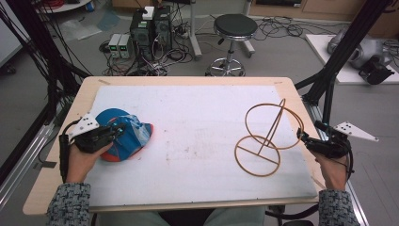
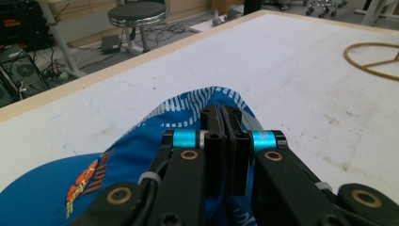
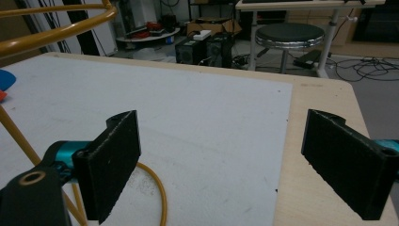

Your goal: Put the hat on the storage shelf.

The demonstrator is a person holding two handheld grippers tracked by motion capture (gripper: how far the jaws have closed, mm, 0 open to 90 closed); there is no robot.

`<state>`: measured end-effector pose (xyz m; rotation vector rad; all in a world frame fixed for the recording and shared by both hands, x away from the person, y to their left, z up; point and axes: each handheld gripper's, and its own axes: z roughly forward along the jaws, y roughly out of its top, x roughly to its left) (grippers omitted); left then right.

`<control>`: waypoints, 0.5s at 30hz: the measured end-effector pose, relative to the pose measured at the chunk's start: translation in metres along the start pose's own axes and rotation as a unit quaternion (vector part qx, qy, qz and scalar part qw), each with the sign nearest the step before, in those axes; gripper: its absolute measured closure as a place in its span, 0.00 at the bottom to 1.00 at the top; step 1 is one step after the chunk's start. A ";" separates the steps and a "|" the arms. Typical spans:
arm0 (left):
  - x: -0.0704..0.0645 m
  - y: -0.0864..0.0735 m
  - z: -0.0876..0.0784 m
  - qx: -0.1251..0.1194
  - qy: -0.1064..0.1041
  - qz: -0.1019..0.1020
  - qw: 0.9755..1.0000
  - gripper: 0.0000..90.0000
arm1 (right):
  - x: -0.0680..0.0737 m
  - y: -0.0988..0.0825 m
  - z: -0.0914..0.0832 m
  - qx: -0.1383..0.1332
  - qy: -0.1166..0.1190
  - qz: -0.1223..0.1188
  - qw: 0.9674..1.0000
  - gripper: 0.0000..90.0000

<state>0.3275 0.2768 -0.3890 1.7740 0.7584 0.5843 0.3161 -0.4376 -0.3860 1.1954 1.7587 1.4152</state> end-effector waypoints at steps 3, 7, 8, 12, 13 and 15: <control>0.001 0.004 0.000 -0.003 0.002 -0.003 1.000 0.98 | 0.000 0.000 0.000 -0.001 0.000 0.000 1.000 0.13; 0.005 0.015 0.001 -0.010 0.006 -0.013 1.000 0.98 | -0.001 0.000 0.000 -0.002 0.002 0.004 1.000 0.13; 0.005 0.015 0.001 -0.010 0.006 -0.013 1.000 0.98 | -0.001 0.000 0.000 -0.004 0.002 0.006 1.000 0.13; 0.011 0.031 0.002 -0.015 0.015 -0.022 1.000 0.98 | -0.002 0.000 -0.001 -0.008 0.003 0.011 1.000 0.13; 0.011 0.035 0.002 -0.019 0.017 -0.024 0.999 0.98 | -0.002 0.000 -0.001 -0.009 0.003 0.009 1.000 0.13; 0.014 0.043 0.001 -0.028 0.020 -0.028 0.999 0.98 | -0.003 0.001 -0.001 -0.011 0.003 0.010 1.000 0.13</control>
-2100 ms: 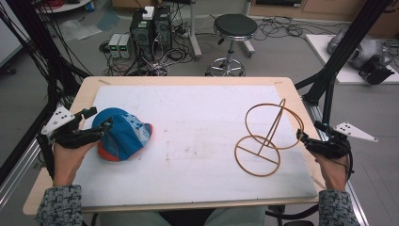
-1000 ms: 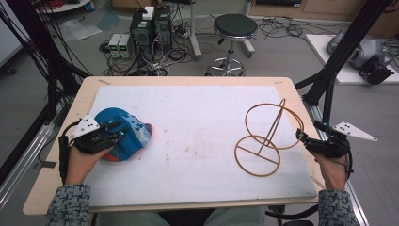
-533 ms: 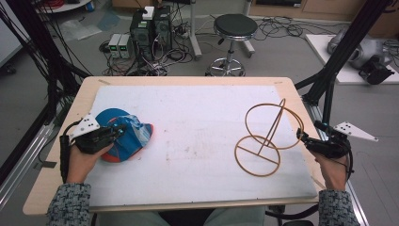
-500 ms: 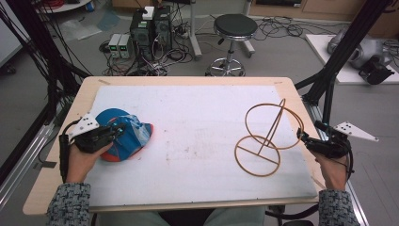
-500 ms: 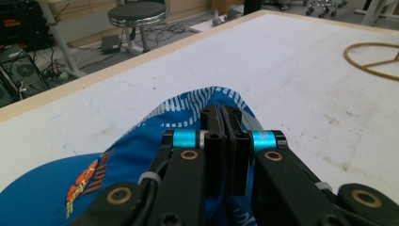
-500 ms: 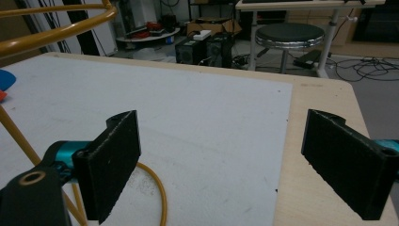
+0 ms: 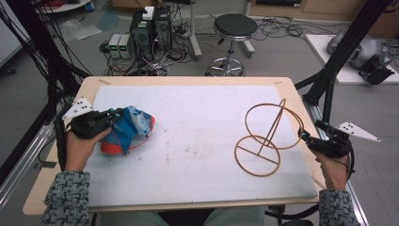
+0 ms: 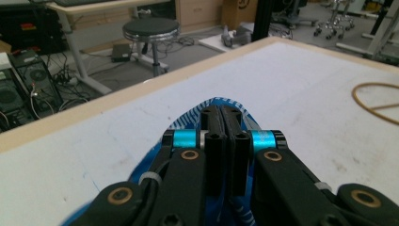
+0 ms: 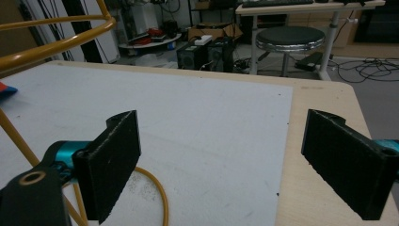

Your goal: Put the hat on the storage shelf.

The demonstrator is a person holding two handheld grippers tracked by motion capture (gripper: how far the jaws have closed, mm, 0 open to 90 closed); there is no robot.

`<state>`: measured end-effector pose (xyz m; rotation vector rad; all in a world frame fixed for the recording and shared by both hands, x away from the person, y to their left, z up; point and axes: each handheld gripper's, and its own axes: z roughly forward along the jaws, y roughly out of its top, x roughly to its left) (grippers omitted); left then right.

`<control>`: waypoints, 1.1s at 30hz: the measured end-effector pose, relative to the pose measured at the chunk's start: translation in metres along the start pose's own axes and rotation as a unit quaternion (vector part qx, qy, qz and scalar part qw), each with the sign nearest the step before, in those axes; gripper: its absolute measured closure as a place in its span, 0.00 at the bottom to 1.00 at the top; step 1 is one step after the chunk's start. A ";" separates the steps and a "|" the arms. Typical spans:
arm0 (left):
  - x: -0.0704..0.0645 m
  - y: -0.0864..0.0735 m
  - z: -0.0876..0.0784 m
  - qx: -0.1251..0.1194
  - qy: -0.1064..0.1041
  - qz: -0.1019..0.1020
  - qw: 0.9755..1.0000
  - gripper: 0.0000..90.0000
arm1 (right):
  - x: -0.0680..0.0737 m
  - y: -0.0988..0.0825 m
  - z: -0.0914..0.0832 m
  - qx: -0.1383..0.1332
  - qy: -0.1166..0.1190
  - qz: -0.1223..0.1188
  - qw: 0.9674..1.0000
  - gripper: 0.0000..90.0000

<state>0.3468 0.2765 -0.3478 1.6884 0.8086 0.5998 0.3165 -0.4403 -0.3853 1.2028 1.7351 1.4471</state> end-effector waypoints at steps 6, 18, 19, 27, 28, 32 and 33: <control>0.005 0.022 -0.001 -0.015 0.017 -0.007 1.000 0.98 | -0.001 0.001 -0.002 -0.002 0.000 0.002 1.000 0.13; -0.002 0.071 0.010 -0.044 0.033 -0.002 0.999 0.98 | -0.001 0.002 -0.003 -0.007 0.003 0.004 1.000 0.13; -0.003 0.074 0.011 -0.044 0.035 -0.001 0.998 0.98 | -0.001 0.002 -0.003 -0.007 0.002 0.004 1.000 0.13; -0.015 0.107 0.027 -0.057 0.036 0.014 0.998 0.98 | -0.002 0.004 -0.005 -0.012 0.002 0.004 1.000 0.13; -0.015 0.107 0.027 -0.057 0.036 0.014 0.998 0.98 | -0.002 0.004 -0.005 -0.012 0.003 0.006 1.000 0.13; -0.021 0.122 0.033 -0.063 0.034 0.021 0.997 0.98 | -0.002 0.004 -0.006 -0.013 0.004 0.004 1.000 0.13; -0.025 0.129 0.037 -0.065 0.031 0.023 0.997 0.98 | -0.002 0.004 -0.006 -0.013 0.003 0.005 1.000 0.13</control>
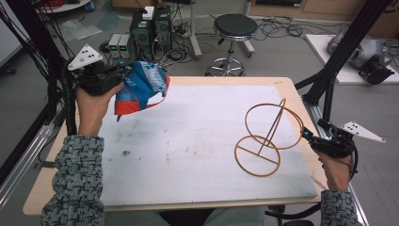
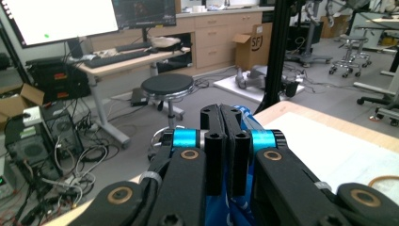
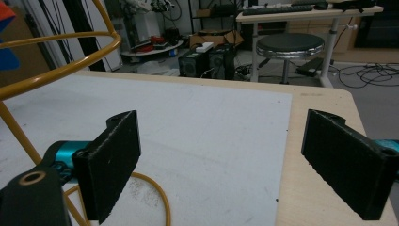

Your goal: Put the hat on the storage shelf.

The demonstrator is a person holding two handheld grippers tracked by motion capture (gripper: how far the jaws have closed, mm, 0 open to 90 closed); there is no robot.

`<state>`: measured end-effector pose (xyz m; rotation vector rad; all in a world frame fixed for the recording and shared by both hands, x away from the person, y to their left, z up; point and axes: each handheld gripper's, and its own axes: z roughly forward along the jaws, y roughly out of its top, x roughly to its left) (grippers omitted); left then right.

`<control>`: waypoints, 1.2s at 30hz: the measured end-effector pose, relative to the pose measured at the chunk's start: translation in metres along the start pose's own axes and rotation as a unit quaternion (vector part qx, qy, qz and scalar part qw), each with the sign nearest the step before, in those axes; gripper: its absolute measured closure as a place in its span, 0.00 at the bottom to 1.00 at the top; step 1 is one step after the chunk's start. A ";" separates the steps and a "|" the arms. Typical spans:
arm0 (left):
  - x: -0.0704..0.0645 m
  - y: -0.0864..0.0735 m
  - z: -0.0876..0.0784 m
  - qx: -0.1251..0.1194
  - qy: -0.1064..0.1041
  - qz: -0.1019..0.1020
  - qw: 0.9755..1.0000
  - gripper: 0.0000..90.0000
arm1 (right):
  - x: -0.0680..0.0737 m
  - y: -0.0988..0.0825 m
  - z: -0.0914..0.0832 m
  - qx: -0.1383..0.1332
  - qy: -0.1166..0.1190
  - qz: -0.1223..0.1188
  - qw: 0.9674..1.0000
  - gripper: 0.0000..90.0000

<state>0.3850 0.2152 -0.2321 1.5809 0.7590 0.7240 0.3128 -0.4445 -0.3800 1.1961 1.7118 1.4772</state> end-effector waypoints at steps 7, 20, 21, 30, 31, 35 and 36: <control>-0.015 0.021 0.016 -0.003 -0.016 0.014 1.000 0.98 | 0.001 0.000 -0.001 0.000 0.002 0.000 1.000 0.13; -0.043 0.057 0.039 -0.017 -0.038 0.039 0.998 0.98 | 0.002 0.000 0.000 0.000 0.006 -0.003 1.000 0.13; -0.043 0.057 0.039 -0.017 -0.038 0.039 0.998 0.98 | 0.002 0.000 0.000 0.000 0.006 -0.003 1.000 0.13; -0.072 0.075 0.065 -0.021 -0.071 0.048 0.996 0.98 | 0.003 0.000 0.001 0.002 0.008 -0.003 1.000 0.13; -0.075 0.077 0.068 -0.019 -0.074 0.051 0.996 0.98 | 0.003 0.000 0.001 0.002 0.009 -0.003 1.000 0.13; -0.089 0.083 0.081 -0.015 -0.087 0.063 0.994 0.98 | 0.003 0.000 0.000 -0.001 0.010 -0.001 1.000 0.13; -0.092 0.084 0.083 -0.015 -0.090 0.065 0.994 0.98 | 0.004 0.000 0.000 -0.001 0.011 -0.001 1.000 0.13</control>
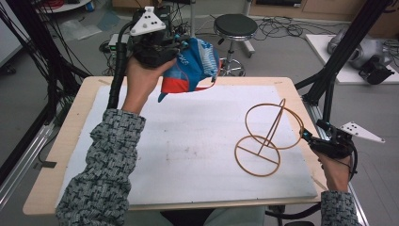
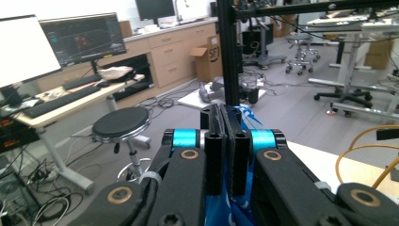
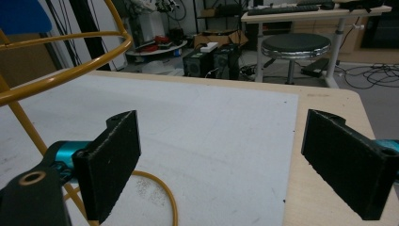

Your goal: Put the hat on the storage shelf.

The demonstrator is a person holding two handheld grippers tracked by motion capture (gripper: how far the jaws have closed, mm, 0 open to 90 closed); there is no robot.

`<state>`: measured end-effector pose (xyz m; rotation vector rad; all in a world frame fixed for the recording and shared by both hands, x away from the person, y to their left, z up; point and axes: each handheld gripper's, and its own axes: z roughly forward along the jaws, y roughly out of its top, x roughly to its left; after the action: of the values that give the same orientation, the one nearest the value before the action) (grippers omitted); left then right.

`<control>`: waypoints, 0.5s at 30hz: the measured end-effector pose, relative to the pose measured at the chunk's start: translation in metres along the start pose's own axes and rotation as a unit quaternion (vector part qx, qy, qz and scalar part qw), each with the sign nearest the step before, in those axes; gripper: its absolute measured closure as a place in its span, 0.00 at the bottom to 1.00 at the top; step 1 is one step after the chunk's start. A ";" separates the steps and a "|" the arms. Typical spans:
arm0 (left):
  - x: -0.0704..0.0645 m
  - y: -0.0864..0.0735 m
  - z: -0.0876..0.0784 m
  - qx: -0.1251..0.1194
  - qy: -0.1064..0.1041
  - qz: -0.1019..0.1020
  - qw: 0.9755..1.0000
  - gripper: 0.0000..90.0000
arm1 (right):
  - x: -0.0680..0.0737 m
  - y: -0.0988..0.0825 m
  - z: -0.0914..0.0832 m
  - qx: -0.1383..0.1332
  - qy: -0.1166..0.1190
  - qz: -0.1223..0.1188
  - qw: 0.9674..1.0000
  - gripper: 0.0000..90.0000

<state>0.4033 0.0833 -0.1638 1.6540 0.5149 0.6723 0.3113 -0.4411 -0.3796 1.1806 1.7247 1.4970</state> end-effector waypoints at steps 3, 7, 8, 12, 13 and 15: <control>-0.009 0.004 0.012 0.001 -0.016 0.007 1.000 0.98 | 0.000 0.000 0.000 0.000 0.001 -0.001 1.000 0.13; -0.016 0.007 0.022 0.005 -0.029 0.009 1.000 0.98 | 0.001 0.000 0.000 0.001 -0.001 -0.002 1.000 0.13; -0.020 0.008 0.027 0.006 -0.036 0.008 0.999 0.98 | 0.001 0.000 -0.001 0.001 0.000 -0.002 1.000 0.13; -0.028 0.009 0.040 0.010 -0.050 0.012 0.999 0.98 | 0.001 0.000 -0.001 0.001 0.000 -0.002 1.000 0.13; -0.033 0.009 0.047 0.011 -0.057 0.014 0.998 0.98 | 0.001 0.000 -0.001 0.001 0.002 -0.002 1.000 0.13; -0.037 0.009 0.053 0.013 -0.065 0.013 0.998 0.98 | 0.001 0.000 -0.001 0.002 0.002 -0.005 1.000 0.13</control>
<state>0.4119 0.0188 -0.1665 1.7191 0.4096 0.5746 0.3103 -0.4406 -0.3791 1.1710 1.7336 1.4921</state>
